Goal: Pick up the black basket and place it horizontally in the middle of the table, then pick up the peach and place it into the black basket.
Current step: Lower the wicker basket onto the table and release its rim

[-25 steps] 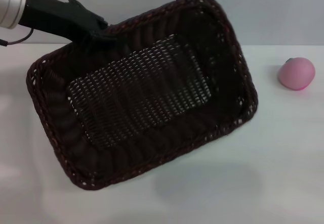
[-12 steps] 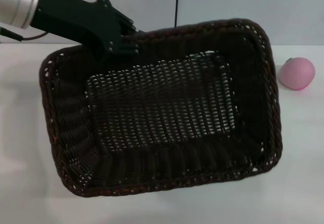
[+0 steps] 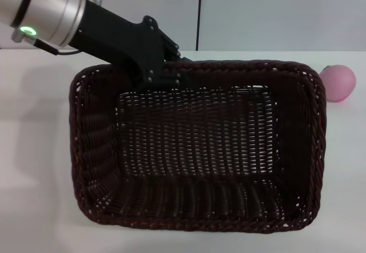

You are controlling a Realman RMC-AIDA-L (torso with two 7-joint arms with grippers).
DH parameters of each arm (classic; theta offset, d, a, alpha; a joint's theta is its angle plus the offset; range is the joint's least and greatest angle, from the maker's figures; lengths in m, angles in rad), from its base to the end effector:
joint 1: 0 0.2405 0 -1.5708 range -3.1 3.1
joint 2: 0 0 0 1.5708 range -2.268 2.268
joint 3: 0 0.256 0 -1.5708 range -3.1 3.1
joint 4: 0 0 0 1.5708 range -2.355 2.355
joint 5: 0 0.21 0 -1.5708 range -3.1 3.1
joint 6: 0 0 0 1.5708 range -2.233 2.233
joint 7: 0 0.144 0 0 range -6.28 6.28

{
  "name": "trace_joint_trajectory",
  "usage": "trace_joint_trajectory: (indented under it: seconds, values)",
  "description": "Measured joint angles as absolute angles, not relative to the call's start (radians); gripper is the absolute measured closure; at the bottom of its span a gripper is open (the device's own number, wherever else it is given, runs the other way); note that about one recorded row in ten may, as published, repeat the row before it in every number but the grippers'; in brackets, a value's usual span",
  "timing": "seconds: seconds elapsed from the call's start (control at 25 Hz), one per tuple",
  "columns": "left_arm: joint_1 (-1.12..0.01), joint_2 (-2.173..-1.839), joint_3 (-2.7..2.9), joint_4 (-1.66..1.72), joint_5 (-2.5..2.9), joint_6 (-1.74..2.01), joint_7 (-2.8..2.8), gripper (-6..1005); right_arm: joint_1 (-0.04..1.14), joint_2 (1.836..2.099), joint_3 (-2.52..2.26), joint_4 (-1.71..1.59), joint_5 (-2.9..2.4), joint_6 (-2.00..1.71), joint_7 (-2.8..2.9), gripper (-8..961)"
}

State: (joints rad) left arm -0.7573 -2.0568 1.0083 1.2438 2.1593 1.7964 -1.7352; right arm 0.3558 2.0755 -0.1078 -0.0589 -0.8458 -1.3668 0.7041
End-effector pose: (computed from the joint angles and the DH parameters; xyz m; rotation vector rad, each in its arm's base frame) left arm -0.1150 0.3612 0.0401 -3.0773 0.0596 -0.1409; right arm 0.4041 0.2745 0.0875 -0.8904 0.7960 1.0615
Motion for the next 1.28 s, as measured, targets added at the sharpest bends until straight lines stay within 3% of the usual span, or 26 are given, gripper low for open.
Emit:
trace_joint_trajectory:
  seconds: [1.28]
  values:
    - [-0.783,-2.06,1.131,1.107,2.206,1.611,-1.65,812,0.369,2.075,-0.112,-0.051,-0.853,-1.353,0.704,410]
